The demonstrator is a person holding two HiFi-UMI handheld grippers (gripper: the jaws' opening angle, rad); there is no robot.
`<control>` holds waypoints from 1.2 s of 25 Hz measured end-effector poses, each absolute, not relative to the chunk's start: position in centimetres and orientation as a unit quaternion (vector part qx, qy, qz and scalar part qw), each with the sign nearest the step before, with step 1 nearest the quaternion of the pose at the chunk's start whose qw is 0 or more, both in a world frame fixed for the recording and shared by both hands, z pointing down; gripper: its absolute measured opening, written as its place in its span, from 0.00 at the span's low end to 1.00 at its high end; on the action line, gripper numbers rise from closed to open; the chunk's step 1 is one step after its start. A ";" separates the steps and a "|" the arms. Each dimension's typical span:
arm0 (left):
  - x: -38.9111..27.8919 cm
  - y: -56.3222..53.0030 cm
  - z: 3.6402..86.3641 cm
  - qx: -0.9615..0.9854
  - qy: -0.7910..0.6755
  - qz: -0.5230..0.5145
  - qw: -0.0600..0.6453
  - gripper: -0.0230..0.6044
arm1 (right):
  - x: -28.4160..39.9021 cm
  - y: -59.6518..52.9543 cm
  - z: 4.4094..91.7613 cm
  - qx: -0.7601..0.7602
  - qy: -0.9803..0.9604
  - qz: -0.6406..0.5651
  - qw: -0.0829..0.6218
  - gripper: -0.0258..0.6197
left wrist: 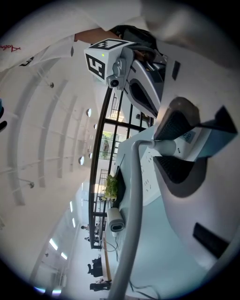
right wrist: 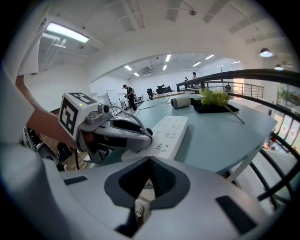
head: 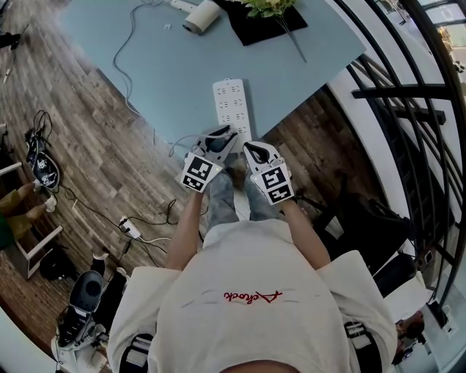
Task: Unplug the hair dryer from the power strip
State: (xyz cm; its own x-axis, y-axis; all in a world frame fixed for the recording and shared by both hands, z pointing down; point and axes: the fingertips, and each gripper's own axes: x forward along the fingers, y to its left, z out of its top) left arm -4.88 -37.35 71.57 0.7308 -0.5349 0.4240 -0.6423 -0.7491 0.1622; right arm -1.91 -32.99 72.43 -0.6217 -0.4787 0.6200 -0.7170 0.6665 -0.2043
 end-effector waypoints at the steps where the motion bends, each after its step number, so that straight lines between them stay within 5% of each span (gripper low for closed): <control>1: -4.9 -37.3 71.6 0.918 -0.320 0.181 0.151 0.21 | -1.9 -33.0 72.5 0.342 -0.871 0.221 0.275 0.07; 30: -5.2 -38.4 67.1 0.923 -0.329 0.150 0.135 0.21 | -2.0 -33.3 72.7 0.337 -0.845 0.253 0.329 0.07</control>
State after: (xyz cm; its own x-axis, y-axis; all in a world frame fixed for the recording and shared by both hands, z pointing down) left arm -5.16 -38.44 67.12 0.7385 -0.5664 0.3657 -0.6475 -0.7470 0.1506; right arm -2.01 -33.25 72.69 -0.5572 -0.4025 0.7263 -0.7355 0.6453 -0.2066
